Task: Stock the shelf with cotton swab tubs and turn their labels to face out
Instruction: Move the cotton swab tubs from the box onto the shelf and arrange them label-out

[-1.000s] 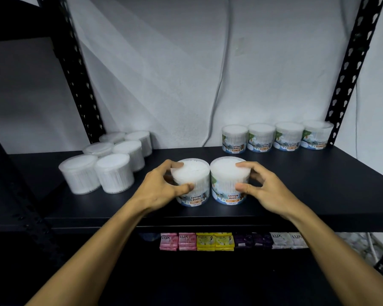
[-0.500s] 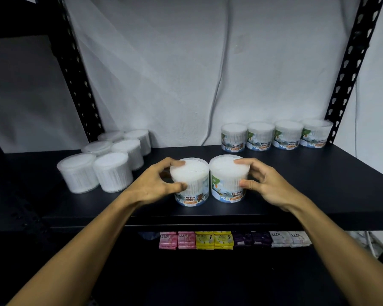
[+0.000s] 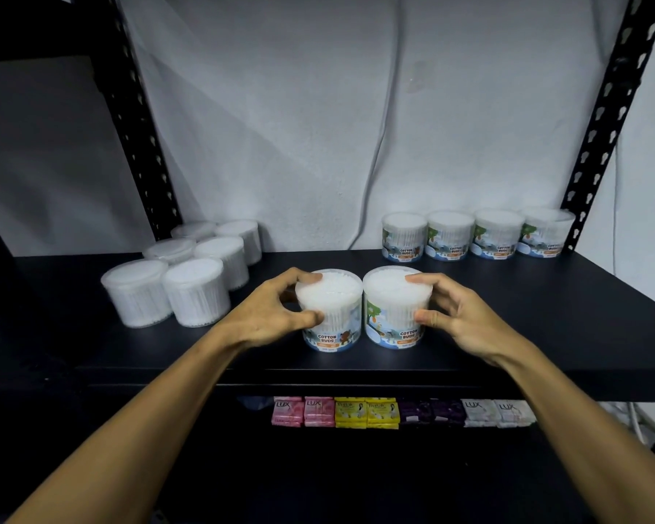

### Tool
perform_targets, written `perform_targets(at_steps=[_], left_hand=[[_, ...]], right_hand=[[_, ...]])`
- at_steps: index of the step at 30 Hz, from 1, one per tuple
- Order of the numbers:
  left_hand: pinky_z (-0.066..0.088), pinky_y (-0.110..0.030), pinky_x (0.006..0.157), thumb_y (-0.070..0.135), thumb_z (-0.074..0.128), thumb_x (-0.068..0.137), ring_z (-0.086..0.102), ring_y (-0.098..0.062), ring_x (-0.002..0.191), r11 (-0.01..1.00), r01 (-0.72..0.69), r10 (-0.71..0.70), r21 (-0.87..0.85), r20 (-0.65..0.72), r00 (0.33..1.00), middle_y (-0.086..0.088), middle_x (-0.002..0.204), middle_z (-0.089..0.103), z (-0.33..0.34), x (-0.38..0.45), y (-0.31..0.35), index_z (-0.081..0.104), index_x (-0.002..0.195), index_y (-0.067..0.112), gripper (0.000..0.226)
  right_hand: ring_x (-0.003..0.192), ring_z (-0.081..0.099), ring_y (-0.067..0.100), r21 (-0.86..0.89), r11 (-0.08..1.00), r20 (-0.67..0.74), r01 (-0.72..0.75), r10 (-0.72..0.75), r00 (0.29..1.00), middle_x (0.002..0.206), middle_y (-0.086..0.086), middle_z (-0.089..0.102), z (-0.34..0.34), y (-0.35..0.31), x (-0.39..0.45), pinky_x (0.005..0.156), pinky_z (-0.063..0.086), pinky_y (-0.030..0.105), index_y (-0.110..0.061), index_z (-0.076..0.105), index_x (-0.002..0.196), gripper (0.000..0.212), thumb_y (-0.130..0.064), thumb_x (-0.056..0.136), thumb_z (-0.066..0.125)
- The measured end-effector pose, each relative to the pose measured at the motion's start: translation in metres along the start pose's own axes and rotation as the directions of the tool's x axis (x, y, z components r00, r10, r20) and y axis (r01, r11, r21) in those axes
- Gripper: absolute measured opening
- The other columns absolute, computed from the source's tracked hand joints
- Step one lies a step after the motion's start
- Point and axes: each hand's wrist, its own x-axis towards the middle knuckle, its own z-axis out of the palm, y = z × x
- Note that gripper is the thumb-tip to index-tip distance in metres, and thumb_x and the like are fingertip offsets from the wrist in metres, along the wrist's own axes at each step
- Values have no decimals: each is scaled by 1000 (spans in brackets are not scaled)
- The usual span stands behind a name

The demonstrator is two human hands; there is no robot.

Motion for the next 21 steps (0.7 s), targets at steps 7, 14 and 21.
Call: perform_targets(at_steps=[7, 14, 21], left_hand=[[46, -7, 82, 14, 78, 80, 56, 3, 112, 1000, -2, 2, -26, -2, 1000, 16, 133, 55, 3, 3, -1, 56, 127, 27, 54], [46, -10, 89, 15, 77, 81, 54, 3, 117, 999, -7, 9, -39, 34, 999, 19, 136, 53, 0, 2, -1, 54, 132, 27, 57], [47, -28, 101, 43, 82, 73, 55, 3, 116, 998, -7, 10, 67, -34, 999, 15, 136, 53, 0, -14, 6, 45, 140, 41, 77]], right_hand=[[124, 49, 6, -21, 1000, -15, -12, 12, 1000, 134, -8, 53, 0, 2, -3, 102, 42, 28, -30, 57, 116, 48, 2, 82, 66], [125, 49, 4, -25, 1000, 1, -12, 12, 1000, 136, -7, 52, 0, 0, -4, 99, 44, 23, -31, 55, 117, 49, 2, 83, 65], [129, 43, 2, -118, 991, 81, -64, 74, 994, 145, -12, 41, -7, -4, -11, 103, 42, 23, -39, 30, 142, 74, -9, 85, 66]])
